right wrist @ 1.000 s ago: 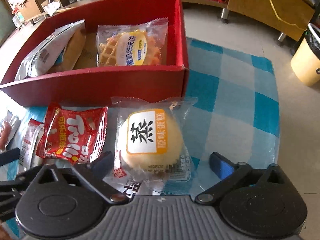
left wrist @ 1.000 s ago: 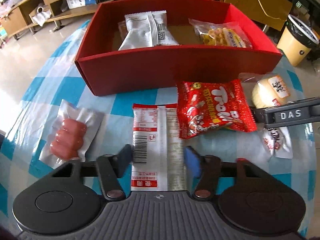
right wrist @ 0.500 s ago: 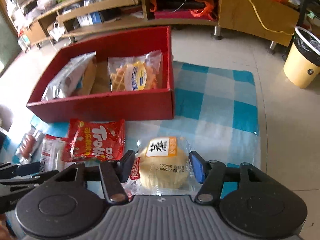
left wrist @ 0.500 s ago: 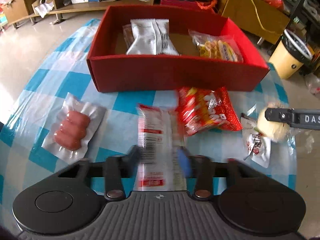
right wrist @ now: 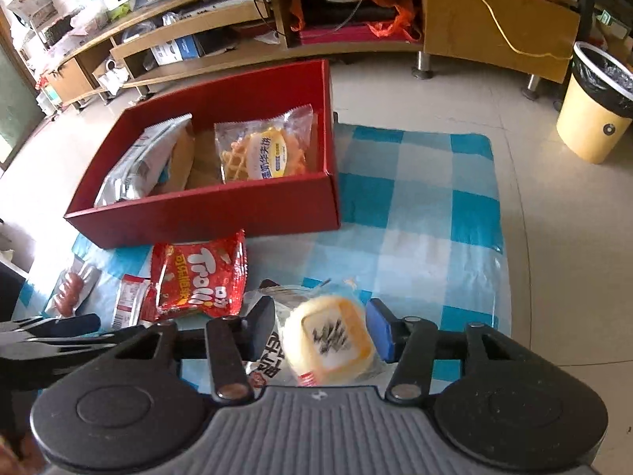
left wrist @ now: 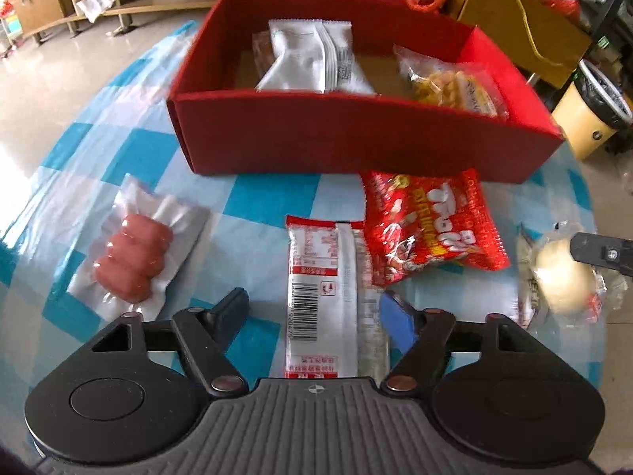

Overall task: Organize snacks
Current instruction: 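Grasp the white-red wafer strip pack with the left gripper while the right gripper grasps the wrapped bun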

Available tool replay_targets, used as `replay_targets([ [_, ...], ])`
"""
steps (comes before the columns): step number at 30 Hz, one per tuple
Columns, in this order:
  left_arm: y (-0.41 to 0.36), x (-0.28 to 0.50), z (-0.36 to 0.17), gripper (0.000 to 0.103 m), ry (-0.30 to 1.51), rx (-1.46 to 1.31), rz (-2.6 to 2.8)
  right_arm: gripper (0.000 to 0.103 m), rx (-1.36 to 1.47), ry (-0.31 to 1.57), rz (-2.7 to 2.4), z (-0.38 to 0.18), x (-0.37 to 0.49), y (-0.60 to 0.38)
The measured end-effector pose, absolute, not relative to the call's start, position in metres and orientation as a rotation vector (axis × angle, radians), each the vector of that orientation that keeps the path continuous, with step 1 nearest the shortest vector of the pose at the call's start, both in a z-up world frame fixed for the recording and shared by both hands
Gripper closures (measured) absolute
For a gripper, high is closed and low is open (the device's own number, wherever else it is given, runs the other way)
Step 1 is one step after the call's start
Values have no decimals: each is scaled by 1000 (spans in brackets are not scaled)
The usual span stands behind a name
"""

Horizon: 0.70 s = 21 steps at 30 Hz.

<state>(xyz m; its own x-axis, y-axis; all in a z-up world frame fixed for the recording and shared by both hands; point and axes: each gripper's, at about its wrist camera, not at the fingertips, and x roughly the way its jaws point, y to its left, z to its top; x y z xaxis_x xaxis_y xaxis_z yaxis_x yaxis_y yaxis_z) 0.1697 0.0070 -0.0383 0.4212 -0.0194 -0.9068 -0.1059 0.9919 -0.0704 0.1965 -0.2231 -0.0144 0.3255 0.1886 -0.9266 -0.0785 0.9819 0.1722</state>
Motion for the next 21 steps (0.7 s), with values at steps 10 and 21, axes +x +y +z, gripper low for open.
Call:
replay_targets([
  [10,-20,165,-35,48,1108,-23,9,34,149,1245,160,-17,202,-251],
  [21,-1,154,-16,49,1093,-135,-10,24,130,1284,213,-28,198,-238],
])
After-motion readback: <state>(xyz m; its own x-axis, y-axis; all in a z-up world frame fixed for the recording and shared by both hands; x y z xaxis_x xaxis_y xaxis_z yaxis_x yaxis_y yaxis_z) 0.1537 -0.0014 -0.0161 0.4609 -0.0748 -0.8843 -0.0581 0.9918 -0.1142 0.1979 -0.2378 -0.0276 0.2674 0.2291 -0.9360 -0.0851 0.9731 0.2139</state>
